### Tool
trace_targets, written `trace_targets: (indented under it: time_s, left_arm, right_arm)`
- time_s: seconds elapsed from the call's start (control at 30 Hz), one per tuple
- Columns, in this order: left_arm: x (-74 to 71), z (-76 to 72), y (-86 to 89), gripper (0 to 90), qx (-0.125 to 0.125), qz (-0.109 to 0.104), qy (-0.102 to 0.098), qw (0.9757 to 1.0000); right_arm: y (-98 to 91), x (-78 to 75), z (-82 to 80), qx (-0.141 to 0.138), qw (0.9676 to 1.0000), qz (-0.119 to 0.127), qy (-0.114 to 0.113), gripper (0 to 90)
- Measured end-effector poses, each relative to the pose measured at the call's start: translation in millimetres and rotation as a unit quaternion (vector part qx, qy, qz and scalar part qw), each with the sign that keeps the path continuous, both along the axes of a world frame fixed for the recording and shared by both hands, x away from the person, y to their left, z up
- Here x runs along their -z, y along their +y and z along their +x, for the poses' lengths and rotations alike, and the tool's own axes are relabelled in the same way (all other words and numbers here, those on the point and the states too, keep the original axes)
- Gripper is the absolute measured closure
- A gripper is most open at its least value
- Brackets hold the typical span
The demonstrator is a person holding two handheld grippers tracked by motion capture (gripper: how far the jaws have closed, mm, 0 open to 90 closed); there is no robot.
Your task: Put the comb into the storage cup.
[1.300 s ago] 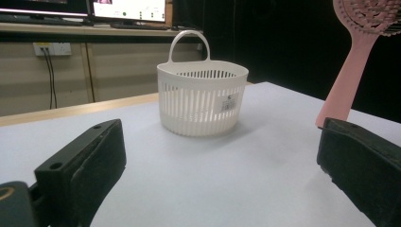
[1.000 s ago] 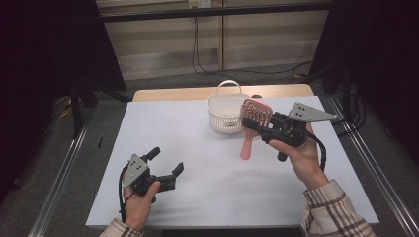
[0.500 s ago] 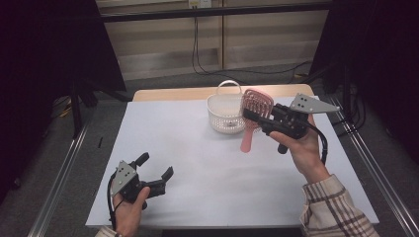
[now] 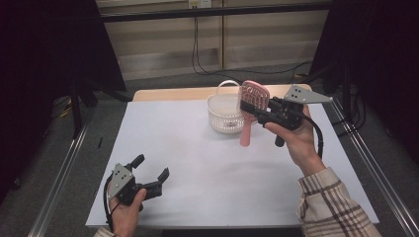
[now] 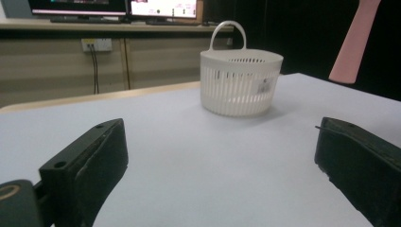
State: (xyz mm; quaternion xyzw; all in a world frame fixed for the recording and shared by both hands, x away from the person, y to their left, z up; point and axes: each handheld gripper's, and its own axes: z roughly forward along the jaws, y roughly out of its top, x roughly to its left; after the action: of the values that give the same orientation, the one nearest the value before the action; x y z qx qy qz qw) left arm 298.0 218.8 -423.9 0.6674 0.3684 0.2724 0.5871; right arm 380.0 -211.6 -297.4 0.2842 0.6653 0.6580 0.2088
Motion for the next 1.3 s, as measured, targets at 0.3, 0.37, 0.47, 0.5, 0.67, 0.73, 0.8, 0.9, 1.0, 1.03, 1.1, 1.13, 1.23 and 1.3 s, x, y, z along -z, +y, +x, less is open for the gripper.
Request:
trace_targets:
  time_s: [0.3, 0.37, 0.47, 0.5, 0.67, 0.73, 0.8, 0.9, 1.0, 1.03, 1.1, 1.13, 1.23, 1.3]
  left_arm:
    - [-1.0, -0.3, 1.8, 3.9, -0.002, 0.005, -0.006, 1.0]
    - [-1.0, -0.3, 1.8, 3.9, -0.001, 0.009, -0.004, 0.9999]
    - [-1.6, -0.2, 0.7, 4.0, 0.003, 0.007, -0.004, 1.0]
    - [-2.0, 0.0, 0.6, 4.0, 0.003, 0.008, -0.007, 0.9999]
    - [-2.6, -1.0, -0.8, 3.9, 0.004, 0.007, -0.009, 0.9999]
    - [-2.5, -1.0, -1.3, 4.0, 0.009, 0.01, -0.007, 0.9999]
    - [-2.6, -1.3, -1.3, 4.0, 0.01, 0.01, -0.007, 0.9999]
    - [-3.4, -1.6, -0.8, 4.0, 0.012, 0.009, -0.011, 0.9998]
    - [-3.3, -1.7, -0.1, 4.0, 0.008, 0.008, -0.008, 0.9999]
    - [-3.3, -1.8, -0.2, 4.0, 0.009, 0.008, -0.008, 0.9999]
    - [-3.5, -2.1, -0.4, 4.0, 0.01, 0.004, -0.009, 0.9999]
    - [-4.1, -2.5, -0.1, 4.1, 0.009, -0.002, -0.011, 0.9999]
    - [-5.4, -3.2, 1.8, 4.2, 0.007, -0.002, -0.014, 0.9999]
    - [-5.2, -3.1, 1.7, 4.2, 0.003, -0.007, -0.013, 0.9999]
  right_arm:
    - [0.8, -6.3, 8.9, 0.016, 0.9998, 0.001, -0.014, 62.1]
    - [1.6, -8.4, 10.7, 0.019, 0.9997, 0.001, -0.017, 62.1]
    - [2.5, -12.7, 13.5, 0.023, 0.9996, 0.005, -0.018, 62.1]
    - [2.7, -14.2, 15.1, 0.025, 0.9994, 0.007, -0.02, 62.1]
    - [7.1, -20.9, 19.6, 0.025, 0.999, 0.016, -0.033, 62.1]
    - [9.1, -23.4, 21.1, 0.027, 0.9989, 0.015, -0.035, 62.1]
    - [10.5, -25.0, 22.9, 0.027, 0.9989, 0.017, -0.035, 62.1]
    - [11.4, -26.4, 25.0, 0.031, 0.9986, 0.023, -0.036, 62.1]
    - [11.7, -28.5, 28.1, 0.035, 0.9983, 0.026, -0.038, 62.1]
    - [11.5, -29.5, 29.5, 0.036, 0.9982, 0.027, -0.039, 62.1]
    - [12.0, -32.0, 31.0, 0.04, 0.9979, 0.032, -0.04, 62.1]
    - [12.5, -33.5, 31.3, 0.041, 0.9977, 0.03, -0.045, 62.1]
    - [13.2, -38.4, 31.9, 0.043, 0.9974, 0.03, -0.05, 62.1]
    - [12.8, -41.3, 33.2, 0.046, 0.9971, 0.031, -0.051, 62.1]
